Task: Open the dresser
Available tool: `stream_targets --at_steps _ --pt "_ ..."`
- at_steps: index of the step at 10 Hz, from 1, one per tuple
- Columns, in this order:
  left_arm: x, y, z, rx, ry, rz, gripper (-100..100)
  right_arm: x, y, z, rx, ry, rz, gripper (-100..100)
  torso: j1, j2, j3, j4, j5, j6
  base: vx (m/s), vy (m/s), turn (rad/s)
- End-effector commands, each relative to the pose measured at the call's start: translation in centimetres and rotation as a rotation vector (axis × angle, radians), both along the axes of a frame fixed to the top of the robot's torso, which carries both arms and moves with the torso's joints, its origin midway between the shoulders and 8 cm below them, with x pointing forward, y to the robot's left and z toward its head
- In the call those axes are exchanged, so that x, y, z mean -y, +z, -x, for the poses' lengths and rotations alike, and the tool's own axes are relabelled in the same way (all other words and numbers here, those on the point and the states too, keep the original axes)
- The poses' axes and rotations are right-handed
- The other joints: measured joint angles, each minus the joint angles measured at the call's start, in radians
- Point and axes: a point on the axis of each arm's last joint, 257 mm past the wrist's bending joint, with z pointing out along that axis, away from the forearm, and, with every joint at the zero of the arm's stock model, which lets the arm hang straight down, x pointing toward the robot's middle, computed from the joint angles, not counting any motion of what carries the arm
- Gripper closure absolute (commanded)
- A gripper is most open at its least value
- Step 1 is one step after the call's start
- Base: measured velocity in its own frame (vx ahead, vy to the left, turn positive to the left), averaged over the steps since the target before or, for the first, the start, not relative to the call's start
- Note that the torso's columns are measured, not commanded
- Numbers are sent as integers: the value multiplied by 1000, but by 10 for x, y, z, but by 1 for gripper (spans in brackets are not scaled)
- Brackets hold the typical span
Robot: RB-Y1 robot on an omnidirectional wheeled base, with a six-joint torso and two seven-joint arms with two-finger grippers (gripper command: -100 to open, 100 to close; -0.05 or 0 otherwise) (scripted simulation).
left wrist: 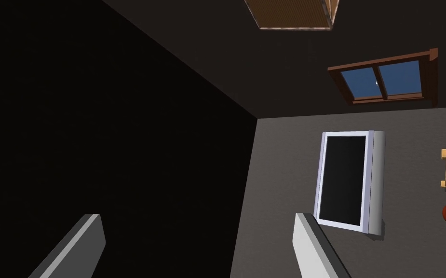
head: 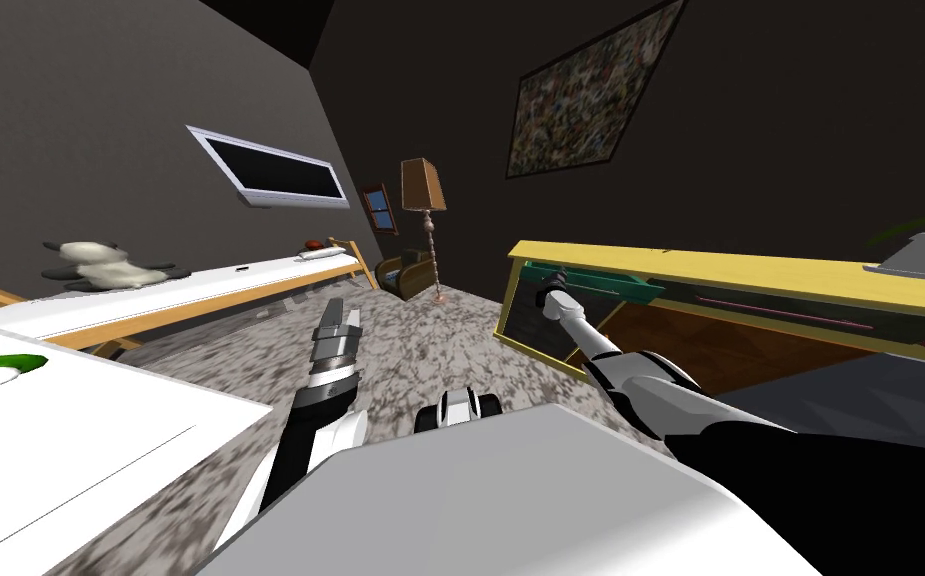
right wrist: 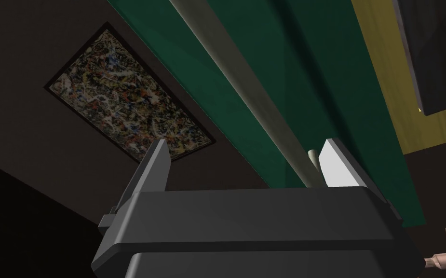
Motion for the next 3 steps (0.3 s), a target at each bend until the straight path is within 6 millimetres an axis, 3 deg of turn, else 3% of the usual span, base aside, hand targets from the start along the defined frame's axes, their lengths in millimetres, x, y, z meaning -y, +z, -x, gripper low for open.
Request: stream_targets --at_steps 1,3 --pt "0 0 0 0 0 0 0 0 -1 0 -2 0 0 0 0 -1 0 0 0 0 0 0 0" --pt "0 0 0 0 0 0 0 0 -2 0 -4 -1 0 0 0 -1 -1 -1 -1 0 0 0 0"
